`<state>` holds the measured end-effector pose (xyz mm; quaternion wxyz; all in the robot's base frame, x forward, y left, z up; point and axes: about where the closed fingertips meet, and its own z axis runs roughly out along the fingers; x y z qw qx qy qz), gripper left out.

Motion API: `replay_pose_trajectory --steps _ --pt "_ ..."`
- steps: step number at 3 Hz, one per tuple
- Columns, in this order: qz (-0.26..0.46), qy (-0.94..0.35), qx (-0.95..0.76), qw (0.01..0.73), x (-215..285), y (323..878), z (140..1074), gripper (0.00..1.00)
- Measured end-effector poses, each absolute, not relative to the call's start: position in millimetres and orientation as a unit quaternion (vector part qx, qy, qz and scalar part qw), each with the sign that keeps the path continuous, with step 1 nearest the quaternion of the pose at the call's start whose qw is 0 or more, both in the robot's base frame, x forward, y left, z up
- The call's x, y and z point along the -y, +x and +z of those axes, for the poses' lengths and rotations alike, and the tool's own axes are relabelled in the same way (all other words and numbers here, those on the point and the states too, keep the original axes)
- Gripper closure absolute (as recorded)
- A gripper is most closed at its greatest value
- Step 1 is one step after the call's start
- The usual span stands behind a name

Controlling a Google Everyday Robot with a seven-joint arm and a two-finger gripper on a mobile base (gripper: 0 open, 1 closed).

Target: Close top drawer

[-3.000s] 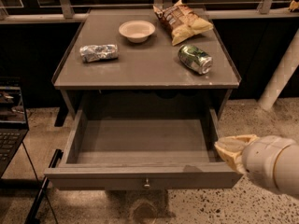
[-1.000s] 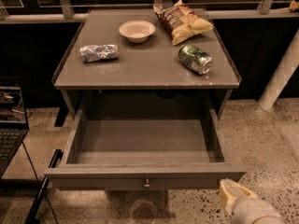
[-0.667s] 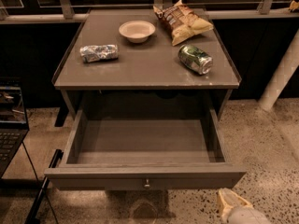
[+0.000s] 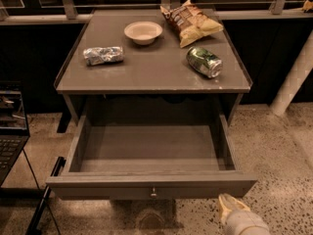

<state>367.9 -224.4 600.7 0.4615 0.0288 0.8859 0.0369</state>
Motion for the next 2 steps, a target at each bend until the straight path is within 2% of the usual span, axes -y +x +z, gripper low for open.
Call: replay_pose_trajectory --steps 2 --pt "0.037 0.002 -0.877 0.479 216 398 600 1.00"
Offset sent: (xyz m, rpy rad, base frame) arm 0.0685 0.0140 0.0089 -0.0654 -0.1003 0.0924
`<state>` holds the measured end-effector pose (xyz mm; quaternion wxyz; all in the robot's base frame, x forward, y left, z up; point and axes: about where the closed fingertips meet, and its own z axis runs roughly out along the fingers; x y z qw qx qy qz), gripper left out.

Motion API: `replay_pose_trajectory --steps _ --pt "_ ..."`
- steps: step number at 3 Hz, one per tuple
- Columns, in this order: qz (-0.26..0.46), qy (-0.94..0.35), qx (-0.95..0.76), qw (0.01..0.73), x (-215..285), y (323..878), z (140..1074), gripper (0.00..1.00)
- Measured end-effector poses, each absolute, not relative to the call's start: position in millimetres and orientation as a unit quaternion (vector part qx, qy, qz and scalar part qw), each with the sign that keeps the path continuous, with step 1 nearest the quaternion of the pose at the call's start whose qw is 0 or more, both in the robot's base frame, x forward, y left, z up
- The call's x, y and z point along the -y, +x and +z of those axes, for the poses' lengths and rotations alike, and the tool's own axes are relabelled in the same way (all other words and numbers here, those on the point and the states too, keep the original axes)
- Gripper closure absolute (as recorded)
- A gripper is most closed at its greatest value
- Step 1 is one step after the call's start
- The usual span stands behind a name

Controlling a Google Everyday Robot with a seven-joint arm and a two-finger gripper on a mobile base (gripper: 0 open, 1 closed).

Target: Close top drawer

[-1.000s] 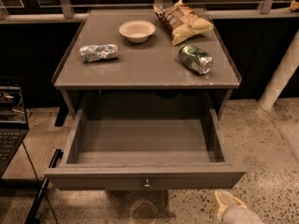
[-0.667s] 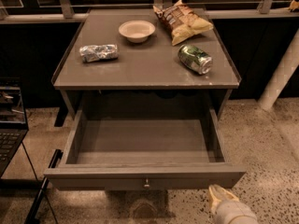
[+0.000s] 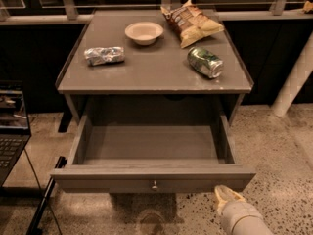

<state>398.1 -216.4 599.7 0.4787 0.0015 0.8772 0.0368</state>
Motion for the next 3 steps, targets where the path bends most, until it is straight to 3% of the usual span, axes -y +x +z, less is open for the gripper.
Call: replay_pose_trajectory --steps 3 --pt "0.006 -0.051 -0.857 0.512 207 437 620 1.00"
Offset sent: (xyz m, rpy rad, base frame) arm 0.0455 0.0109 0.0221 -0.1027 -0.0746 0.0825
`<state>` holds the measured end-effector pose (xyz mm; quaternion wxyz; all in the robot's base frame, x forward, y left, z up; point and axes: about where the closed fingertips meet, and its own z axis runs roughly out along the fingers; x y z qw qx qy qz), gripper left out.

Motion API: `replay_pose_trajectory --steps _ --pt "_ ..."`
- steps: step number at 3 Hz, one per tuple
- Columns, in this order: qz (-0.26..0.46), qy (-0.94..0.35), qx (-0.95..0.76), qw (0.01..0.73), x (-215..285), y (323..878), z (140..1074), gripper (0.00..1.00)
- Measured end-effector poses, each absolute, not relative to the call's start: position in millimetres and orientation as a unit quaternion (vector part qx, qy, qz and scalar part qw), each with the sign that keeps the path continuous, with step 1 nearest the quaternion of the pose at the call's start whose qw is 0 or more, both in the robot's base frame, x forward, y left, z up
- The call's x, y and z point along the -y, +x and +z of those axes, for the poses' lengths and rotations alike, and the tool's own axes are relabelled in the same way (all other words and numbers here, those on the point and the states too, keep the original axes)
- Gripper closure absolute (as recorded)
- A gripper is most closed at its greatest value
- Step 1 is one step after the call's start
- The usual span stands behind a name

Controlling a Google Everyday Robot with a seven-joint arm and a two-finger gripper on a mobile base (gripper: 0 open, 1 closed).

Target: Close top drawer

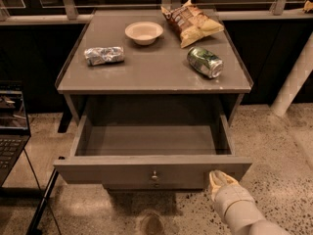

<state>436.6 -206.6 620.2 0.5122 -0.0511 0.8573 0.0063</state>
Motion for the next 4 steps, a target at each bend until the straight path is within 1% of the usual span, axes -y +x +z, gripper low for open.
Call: replay_pose_trajectory --steps 2,3,4 --pt "-0.025 -0.075 -0.856 0.511 216 465 622 1.00" --pt "-0.025 -0.075 -0.856 0.511 216 465 622 1.00" --pt "-0.018 -0.084 -0.849 0.521 214 481 624 1.00"
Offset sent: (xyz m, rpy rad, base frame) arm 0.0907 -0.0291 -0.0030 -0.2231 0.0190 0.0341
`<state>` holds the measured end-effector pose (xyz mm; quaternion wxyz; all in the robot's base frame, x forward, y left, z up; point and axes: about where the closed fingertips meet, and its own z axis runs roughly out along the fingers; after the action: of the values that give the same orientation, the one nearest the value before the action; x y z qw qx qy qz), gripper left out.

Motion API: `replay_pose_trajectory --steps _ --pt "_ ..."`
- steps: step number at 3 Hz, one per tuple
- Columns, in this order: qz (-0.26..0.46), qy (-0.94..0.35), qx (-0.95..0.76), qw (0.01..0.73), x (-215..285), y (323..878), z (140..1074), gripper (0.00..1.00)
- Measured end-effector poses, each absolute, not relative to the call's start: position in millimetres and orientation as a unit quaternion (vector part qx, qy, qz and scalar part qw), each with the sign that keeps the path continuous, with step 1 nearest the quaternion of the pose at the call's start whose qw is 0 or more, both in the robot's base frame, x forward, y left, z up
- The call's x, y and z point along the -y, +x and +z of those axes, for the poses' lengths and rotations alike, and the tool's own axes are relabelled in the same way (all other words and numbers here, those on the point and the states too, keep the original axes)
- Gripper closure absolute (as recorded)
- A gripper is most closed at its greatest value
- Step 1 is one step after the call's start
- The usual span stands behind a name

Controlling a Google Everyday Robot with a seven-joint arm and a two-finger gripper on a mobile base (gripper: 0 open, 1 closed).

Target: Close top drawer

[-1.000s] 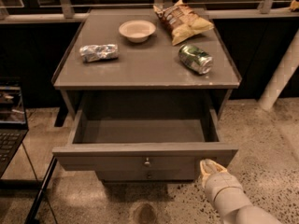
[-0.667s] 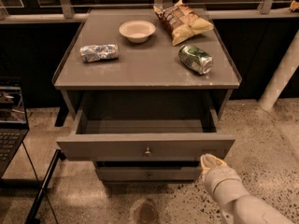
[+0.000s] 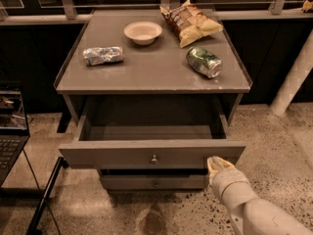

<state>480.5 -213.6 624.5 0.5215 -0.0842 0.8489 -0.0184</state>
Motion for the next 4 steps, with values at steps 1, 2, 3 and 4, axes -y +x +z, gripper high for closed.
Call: replay_pose_trajectory --steps 1,2,3,4 --pt "-0.012 -0.102 -0.844 0.527 213 502 626 1.00" --pt "-0.008 -0.119 -0.841 0.528 216 532 625 1.00" --pt "-0.008 -0.120 -0.841 0.528 216 532 624 1.00" --pt "-0.011 -0.136 -0.836 0.532 213 564 624 1.00"
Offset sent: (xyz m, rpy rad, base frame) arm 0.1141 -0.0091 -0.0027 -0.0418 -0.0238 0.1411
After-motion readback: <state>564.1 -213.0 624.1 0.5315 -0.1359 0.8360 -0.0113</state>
